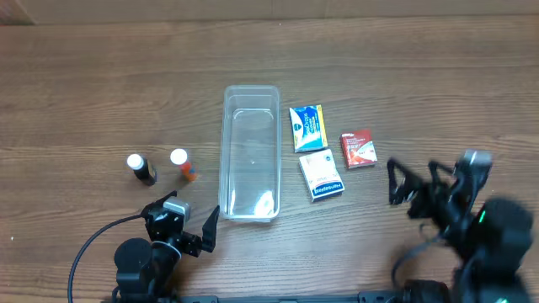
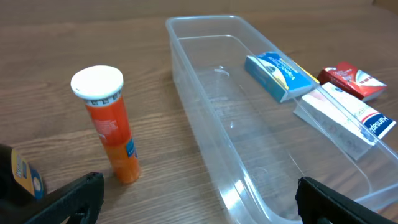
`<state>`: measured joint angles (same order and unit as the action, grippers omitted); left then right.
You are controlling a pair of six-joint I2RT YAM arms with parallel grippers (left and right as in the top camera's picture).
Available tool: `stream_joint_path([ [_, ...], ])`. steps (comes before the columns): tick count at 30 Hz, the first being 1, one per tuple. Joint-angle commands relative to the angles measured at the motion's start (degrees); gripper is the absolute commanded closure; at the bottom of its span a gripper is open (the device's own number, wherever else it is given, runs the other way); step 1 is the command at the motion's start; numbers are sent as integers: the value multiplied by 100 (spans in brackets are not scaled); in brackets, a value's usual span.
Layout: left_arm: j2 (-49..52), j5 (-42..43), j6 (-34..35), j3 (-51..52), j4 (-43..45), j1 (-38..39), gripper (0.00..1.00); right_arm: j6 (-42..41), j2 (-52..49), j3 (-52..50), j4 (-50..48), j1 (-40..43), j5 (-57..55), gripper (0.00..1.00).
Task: Pack container
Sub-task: 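Reach the right gripper to the blue-yellow VapoDrops box and grasp it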
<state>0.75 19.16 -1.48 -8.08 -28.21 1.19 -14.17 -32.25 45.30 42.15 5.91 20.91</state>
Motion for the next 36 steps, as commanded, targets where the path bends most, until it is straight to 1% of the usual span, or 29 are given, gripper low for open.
stream_joint_path([
  [1, -44, 79, 20, 11, -4, 35, 0, 264, -1849, 1989, 1014, 11, 118, 0],
  [3, -44, 79, 20, 11, -7, 35, 0, 256, -2828, 3136, 1808, 11, 374, 0],
  [6, -44, 79, 20, 11, -7, 35, 0, 234, -4033, 4478, 2546, 11, 951, 0],
  [8, -44, 79, 20, 11, -4, 35, 0, 509, -4673, 4994, 2568, -42, 1290, 0],
  [9, -44, 79, 20, 11, -4, 35, 0, 568, -4909, 5145, 2557, -105, 1231, 0],
  [12, -44, 79, 17, 11, -7, 35, 0, 459, -5462, 5318, 2544, -417, 595, 0],
  [17, -44, 79, 20, 11, -4, 35, 0, 155, -6463, 5318, 2540, -1491, -1180, 0],
  [20, -44, 79, 20, 11, -4, 35, 0, 63, -7023, 5318, 2404, -1985, -1851, 0],
  [23, -44, 79, 20, 11, -4, 35, 0, 42, -7608, 5318, 2144, -2304, -1976, 0],
  [26, -44, 79, 20, 11, -4, 35, 0, 44, -8028, 5318, 1937, -2452, -1976, 0],
  [36, -44, 79, 17, 11, -7, 35, 0, 111, -8824, 5318, 1329, -2918, -1958, 0],
])
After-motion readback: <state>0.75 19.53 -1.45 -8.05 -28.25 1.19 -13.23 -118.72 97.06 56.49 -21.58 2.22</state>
